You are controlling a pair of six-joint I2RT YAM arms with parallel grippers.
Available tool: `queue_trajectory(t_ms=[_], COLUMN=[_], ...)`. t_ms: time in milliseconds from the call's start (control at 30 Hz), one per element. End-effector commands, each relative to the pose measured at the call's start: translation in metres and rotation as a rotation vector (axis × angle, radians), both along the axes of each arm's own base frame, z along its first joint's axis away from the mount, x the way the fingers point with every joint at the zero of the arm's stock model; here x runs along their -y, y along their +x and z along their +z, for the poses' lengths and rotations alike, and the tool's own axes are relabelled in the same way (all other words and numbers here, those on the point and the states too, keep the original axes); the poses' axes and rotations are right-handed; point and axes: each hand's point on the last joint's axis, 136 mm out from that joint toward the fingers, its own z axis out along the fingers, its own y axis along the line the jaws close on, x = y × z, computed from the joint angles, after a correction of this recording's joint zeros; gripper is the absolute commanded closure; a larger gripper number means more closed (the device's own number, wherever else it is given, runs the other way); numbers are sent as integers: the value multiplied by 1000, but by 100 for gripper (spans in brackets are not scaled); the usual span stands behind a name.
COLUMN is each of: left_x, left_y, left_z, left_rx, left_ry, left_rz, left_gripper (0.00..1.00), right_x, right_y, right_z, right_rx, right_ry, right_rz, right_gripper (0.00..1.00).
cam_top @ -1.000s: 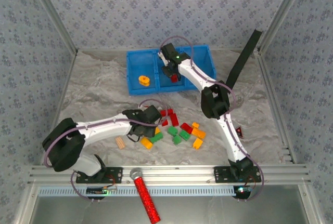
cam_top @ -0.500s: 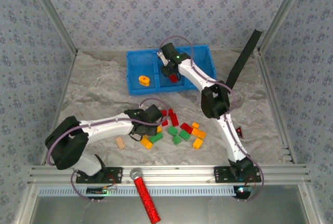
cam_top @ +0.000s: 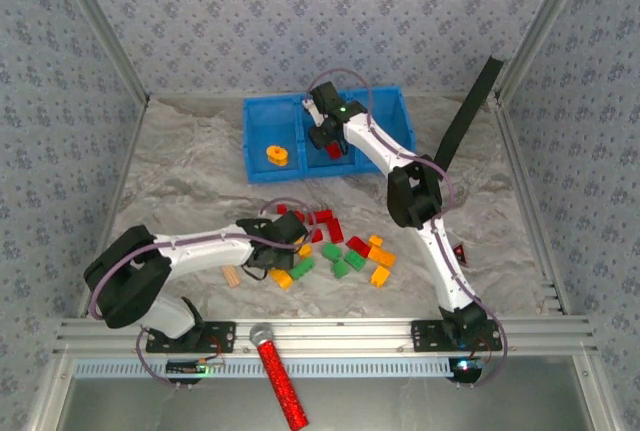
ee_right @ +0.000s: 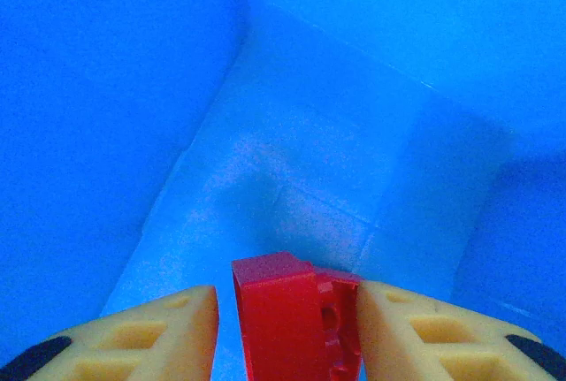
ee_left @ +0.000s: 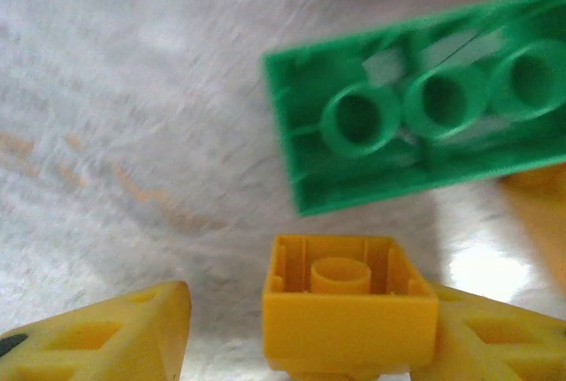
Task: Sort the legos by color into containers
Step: Place the lego in the container, then pick up the lego from the middle-left of the table.
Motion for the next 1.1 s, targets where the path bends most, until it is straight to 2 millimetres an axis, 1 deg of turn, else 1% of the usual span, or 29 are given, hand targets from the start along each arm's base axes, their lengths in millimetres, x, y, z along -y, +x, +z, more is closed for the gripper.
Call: queue_trajectory(t_ms=[0,200,267,433,567,700,733,767,800,867,967,1067], left_x=[-12,-11,-10,-7,-4,-4,-5,-6,-5,-6,-7,-9], left_y=[-4,1,2,8,12,19,22,26,30,40,64,97], left_z=[3,-1,-3,-6,-6,-3,0,4,10,24,57,95], left_rx=[5,10,6,7,10,16,24,32,46,78,155,247], left_ry=[35,29,22,2,-9,2,8,11,9,5,-14,-45], left_rz=[14,10,9,10,8,-4,-2,-2,-9,-12,-13,-1], left_gripper=[39,39,41,52,58,67,69,70,71,72,72,72], right_x=[2,3,3,6,11,19,22,24,26,28,32,35], right_y=[3,0,0,-2,-8,-22,-27,-33,-40,-58,-91,-128], right_z=[13,10,9,15,29,52,62,66,78,85,88,82], right_rx=[16,6,4,9,8,17,27,26,36,21,-17,-46], right_ry=[16,6,4,-5,4,12,20,23,41,73,106,107], right_rz=[-6,-9,-9,-13,-22,-25,-27,-27,-29,-29,-35,-44], right_gripper=[54,54,54,54,54,53,53,53,52,52,51,50])
